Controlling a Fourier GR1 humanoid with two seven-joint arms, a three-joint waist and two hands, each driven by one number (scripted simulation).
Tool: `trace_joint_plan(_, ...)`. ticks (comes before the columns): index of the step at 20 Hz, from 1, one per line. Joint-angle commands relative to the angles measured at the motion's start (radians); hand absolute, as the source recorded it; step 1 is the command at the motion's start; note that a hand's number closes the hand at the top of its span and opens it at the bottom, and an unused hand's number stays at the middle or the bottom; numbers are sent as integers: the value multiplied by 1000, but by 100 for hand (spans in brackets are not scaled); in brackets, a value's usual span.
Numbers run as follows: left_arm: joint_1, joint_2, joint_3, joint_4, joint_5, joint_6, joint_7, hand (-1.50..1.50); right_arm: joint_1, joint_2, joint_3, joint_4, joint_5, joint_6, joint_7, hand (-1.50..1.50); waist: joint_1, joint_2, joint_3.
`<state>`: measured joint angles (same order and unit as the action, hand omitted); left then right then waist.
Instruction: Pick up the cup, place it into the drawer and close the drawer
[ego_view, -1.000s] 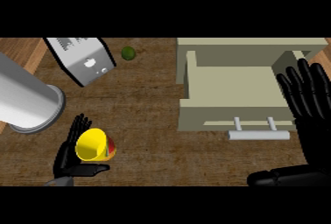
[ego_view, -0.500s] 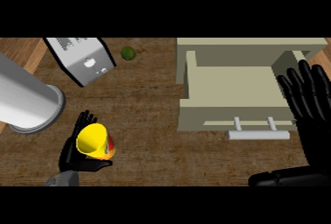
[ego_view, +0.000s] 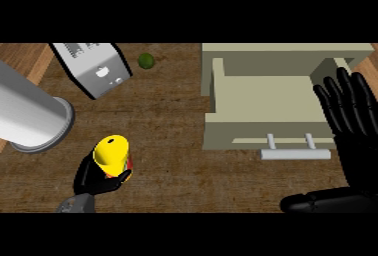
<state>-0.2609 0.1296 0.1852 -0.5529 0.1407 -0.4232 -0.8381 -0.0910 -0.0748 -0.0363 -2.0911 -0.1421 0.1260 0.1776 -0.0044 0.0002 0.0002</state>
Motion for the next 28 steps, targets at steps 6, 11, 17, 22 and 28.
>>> trace_joint_plan(6, -4, -12, -6, -67, 5, 9, -137, 150, 2, -8, -13, 12, -6, 14, -21, -150, 4, -1, 0)
trace_joint_plan(11, 6, -4, 34, -15, 16, 69, -240, 150, 28, -21, -54, 11, -47, 37, -45, -150, -1, 1, -1)
trace_joint_plan(17, -24, -44, 64, -113, 62, 175, -200, 150, -19, -46, -77, -6, -67, 31, 7, -150, 5, -1, 0)
trace_joint_plan(22, 3, -45, 15, -313, 96, 117, -79, 150, -10, -19, -41, -9, -10, -8, 23, -150, 13, -5, 1)
trace_joint_plan(28, -18, -68, -81, -561, 87, 181, 159, 150, -32, -33, -63, -8, -45, -2, 47, -150, 12, -4, 1)
